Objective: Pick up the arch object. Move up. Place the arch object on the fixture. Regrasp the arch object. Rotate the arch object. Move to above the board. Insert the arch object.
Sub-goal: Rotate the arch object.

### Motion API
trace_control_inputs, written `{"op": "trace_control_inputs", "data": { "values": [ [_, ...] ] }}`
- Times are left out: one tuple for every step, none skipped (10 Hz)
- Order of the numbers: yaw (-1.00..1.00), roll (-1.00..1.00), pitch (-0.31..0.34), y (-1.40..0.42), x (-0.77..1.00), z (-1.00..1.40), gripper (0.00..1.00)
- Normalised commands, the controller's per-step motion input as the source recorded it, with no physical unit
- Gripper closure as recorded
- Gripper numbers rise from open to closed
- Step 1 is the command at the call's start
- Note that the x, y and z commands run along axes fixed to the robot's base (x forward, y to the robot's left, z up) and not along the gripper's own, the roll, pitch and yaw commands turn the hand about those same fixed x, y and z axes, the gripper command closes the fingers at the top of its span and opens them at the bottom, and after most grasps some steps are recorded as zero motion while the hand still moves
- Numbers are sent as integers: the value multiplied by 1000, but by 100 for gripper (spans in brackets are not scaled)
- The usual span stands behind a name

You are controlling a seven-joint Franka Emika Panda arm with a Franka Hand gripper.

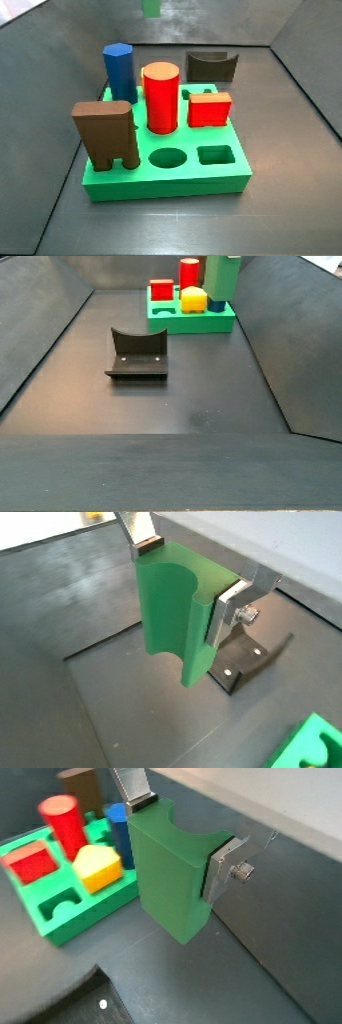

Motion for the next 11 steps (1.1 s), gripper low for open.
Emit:
{"op": "trace_control_inputs", "data": {
  "values": [
    [-1000, -33, 24, 24, -6, 7, 100],
    [-1000, -35, 26, 23, -5, 7, 100],
    [-1000, -37, 27, 23, -5, 7, 100],
    [-1000, -41, 30, 23, -5, 7, 100],
    [-1000, -44, 32, 23, -5, 7, 100],
    [-1000, -49, 36, 23, -5, 7, 100],
    [-1000, -53, 39, 23, -4, 7, 100],
    [-1000, -61, 45, 23, -4, 8, 100],
    [-1000, -66, 48, 23, -3, 8, 100],
    [-1000, -79, 57, 23, -3, 9, 100],
    [-1000, -91, 66, 23, -2, 10, 100]
  ]
}}
